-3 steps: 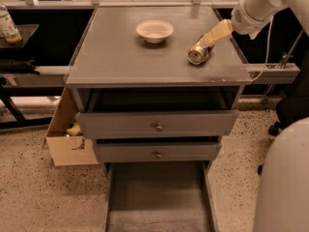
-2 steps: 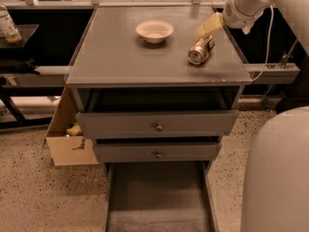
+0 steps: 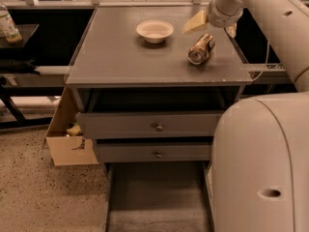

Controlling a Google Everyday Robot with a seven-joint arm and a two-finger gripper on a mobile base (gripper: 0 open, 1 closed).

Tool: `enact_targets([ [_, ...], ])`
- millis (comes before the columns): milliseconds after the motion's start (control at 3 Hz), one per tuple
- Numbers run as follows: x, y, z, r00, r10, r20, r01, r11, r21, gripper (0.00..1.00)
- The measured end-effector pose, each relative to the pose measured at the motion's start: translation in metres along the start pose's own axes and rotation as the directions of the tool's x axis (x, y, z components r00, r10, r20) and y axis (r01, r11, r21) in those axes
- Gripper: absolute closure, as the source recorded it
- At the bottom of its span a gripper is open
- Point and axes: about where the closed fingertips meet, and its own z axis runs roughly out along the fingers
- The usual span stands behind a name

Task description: Place orange can into bottom drawer

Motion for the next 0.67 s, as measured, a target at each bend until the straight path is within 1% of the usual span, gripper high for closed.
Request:
enact_targets([
  [333, 0.004, 0.013, 0.020, 0.998, 0.037, -0.045, -0.037, 0.9993, 0.003, 0.00],
  [667, 0.014, 0.027, 0.041, 0.993, 0.065, -0.100, -0.066, 0.9978, -0.002, 0.03],
])
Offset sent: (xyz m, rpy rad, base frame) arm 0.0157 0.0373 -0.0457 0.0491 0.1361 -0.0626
